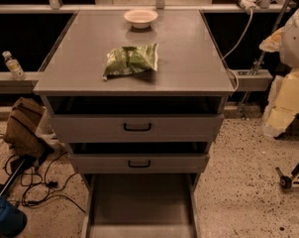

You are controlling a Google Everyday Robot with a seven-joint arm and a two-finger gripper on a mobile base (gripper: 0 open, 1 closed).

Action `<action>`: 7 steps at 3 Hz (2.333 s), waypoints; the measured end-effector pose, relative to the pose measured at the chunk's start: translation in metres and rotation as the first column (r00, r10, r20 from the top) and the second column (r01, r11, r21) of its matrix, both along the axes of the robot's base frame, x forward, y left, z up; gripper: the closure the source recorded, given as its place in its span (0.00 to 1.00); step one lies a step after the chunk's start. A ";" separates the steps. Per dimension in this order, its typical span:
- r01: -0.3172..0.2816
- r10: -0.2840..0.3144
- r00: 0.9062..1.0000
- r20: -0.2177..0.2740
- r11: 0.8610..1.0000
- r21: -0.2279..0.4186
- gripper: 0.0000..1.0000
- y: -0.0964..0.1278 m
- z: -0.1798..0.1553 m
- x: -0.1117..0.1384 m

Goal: Place green jalapeno chip bag into bottom drawer

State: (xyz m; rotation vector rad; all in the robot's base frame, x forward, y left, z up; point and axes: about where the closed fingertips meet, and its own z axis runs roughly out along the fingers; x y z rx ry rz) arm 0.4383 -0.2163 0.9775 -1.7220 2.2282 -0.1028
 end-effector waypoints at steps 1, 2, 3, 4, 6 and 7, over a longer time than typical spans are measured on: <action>0.000 0.000 1.000 0.009 1.000 0.003 0.00 0.000 0.001 0.002; -0.007 0.004 0.998 0.057 0.999 0.048 0.00 0.001 -0.007 0.027; -0.048 0.041 0.995 0.087 0.995 0.087 0.00 0.021 -0.038 0.090; -0.048 0.041 0.995 0.087 0.995 0.087 0.00 0.021 -0.038 0.090; -0.103 0.084 0.990 0.111 0.980 0.172 0.00 0.040 -0.052 0.125; -0.163 0.128 0.980 0.153 0.957 0.242 0.00 0.071 -0.062 0.176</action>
Offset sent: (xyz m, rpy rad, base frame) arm 0.0859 -0.0004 -0.0272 0.1515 -0.1521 0.0169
